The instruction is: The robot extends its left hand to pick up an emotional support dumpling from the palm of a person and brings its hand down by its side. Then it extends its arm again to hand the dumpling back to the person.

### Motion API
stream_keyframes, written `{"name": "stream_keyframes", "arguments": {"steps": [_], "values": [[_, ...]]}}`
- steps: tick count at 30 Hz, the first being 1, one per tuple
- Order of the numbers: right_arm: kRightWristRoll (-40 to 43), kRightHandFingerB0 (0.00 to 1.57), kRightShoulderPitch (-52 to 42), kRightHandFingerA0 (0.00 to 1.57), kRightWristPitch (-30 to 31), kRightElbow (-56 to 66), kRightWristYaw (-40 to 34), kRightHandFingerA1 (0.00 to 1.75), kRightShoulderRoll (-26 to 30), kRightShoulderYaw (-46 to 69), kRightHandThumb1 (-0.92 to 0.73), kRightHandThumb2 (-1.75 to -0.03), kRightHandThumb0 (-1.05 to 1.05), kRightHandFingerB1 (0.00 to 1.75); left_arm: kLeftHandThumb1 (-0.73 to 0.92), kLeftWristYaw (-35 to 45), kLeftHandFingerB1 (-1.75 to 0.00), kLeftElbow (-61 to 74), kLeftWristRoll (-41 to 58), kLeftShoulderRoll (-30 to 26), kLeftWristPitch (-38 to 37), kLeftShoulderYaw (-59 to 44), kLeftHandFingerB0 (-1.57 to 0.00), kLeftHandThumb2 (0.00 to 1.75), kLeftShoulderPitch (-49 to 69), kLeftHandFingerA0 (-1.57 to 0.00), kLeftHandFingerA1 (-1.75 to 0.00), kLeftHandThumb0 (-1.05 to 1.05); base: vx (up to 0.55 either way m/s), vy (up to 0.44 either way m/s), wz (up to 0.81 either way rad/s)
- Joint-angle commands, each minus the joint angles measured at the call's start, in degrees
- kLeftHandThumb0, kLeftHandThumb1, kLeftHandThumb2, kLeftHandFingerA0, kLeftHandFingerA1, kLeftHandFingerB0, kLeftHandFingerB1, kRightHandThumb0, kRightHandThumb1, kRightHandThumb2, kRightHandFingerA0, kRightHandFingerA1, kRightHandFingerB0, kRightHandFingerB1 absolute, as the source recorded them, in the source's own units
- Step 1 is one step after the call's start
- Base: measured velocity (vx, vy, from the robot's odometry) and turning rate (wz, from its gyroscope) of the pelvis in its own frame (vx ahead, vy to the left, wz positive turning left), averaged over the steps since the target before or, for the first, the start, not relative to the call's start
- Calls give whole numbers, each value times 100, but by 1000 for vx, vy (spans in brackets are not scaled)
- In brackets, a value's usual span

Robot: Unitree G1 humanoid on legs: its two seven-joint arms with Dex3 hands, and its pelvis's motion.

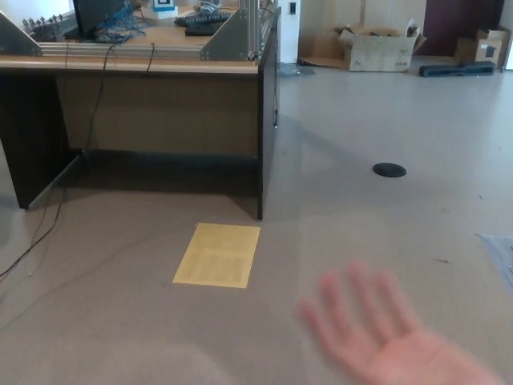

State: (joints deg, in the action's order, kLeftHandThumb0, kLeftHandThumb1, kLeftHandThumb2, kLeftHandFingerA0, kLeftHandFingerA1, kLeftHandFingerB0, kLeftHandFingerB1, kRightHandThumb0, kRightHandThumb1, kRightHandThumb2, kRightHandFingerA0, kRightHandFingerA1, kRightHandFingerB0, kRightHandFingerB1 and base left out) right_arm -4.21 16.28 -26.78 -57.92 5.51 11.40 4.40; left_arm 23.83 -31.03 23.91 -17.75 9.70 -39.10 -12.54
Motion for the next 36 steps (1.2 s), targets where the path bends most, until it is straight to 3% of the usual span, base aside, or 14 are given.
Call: {"name": "stream_keyframes", "arguments": {"steps": [1, 4, 5, 14, 16, 17, 19, 20, 21, 25, 26, 27, 29, 36], "values": [[57, 45, 5, 72, 125, 74, -61, 46, 97, 47, -59, -58, -41, 35, 80, -186, -81, 1561, 493, -647, 536, 192, -82, 66, -931, -82, -154, -9, 0, 0, 0], [67, 46, 22, 73, 140, 76, -73, 47, 90, 58, -58, -58, -41, 35, 81, -198, -83, 1918, 476, -770, 577, 354, -87, 65, -1272, -88, -149, -8, 0, 0, 0], [68, 45, 31, 73, 124, 58, -62, 47, 98, 59, -59, -58, -41, 35, 80, -186, -81, 2188, 425, -876, 687, 533, -90, 66, -1449, -84, -138, -12, 0, 0, 0], [63, 45, 0, 72, 155, 90, -119, 46, 92, 76, -59, -58, -42, 35, 77, 438, -93, 3702, -373, -1603, 888, 2733, -85, 73, -3116, -97, -133, -10, 0, 0, 0], [64, 45, -21, 71, 188, 130, -135, 46, 77, 79, -59, -58, -41, 35, 76, 455, -94, 3790, -420, -1574, 831, 2981, -85, 75, -3281, -95, -133, -8, 0, 0, 0], [73, 41, -36, 65, 212, 158, -137, 57, 64, 84, -50, -77, -47, 46, 80, 557, -92, 3853, -422, -1513, 844, 3262, -84, 65, -3444, -83, -145, -13, 0, 0, 0], [84, 40, -50, 66, 214, 173, -126, 57, 55, 88, -50, -77, -47, 46, 75, 722, -88, 4015, -489, -1431, 855, 3695, -86, 69, -3638, -87, -138, -14, 0, 0, 0], [85, 40, -59, 66, 204, 180, -115, 57, 54, 88, -50, -77, -47, 46, 75, 788, -88, 4160, -575, -1401, 810, 3990, -86, 69, -3740, -87, -138, -14, 0, 0, 0], [65, 45, -52, 73, 141, 153, -129, 47, 60, 81, -58, -57, -42, 35, 73, 803, -86, 4328, -615, -1353, 909, 4229, -87, 70, -3834, -83, -138, -14, 0, 0, 0], [70, 47, -11, 74, 220, 151, -144, 46, 51, 89, -59, -58, -43, 35, 73, 805, -85, 4680, -666, -1223, 1086, 4737, -87, 71, -4042, -82, -134, -8, 0, 0, 0], [49, 44, 6, 73, 191, 160, -118, 47, 71, 68, -59, -58, -42, 35, 71, 821, -88, 4818, -855, -1145, 1093, 5065, -86, 71, -4208, -81, -140, -10, 0, 0, 0], [32, 44, 16, 72, 199, 163, -102, 46, 91, 53, -59, -58, -45, 34, 71, 854, -97, 4871, -954, -1058, 1052, 5269, -86, 71, -4292, -86, -134, -9, 0, 0, 0], [13, 44, 28, 72, 224, 168, -85, 46, 116, 36, -59, -58, -45, 34, 71, 893, -97, 4920, -1055, -949, 1002, 5495, -86, 71, -4378, -86, -134, -9, 0, 0, 0], [-15, 44, 73, 70, 170, 130, -56, 46, 148, 6, -59, -58, -44, 34, 68, 1104, -103, 5091, -1461, -768, 1061, 6294, -84, 75, -4426, -83, -145, -13, 0, 0, 0]]}}
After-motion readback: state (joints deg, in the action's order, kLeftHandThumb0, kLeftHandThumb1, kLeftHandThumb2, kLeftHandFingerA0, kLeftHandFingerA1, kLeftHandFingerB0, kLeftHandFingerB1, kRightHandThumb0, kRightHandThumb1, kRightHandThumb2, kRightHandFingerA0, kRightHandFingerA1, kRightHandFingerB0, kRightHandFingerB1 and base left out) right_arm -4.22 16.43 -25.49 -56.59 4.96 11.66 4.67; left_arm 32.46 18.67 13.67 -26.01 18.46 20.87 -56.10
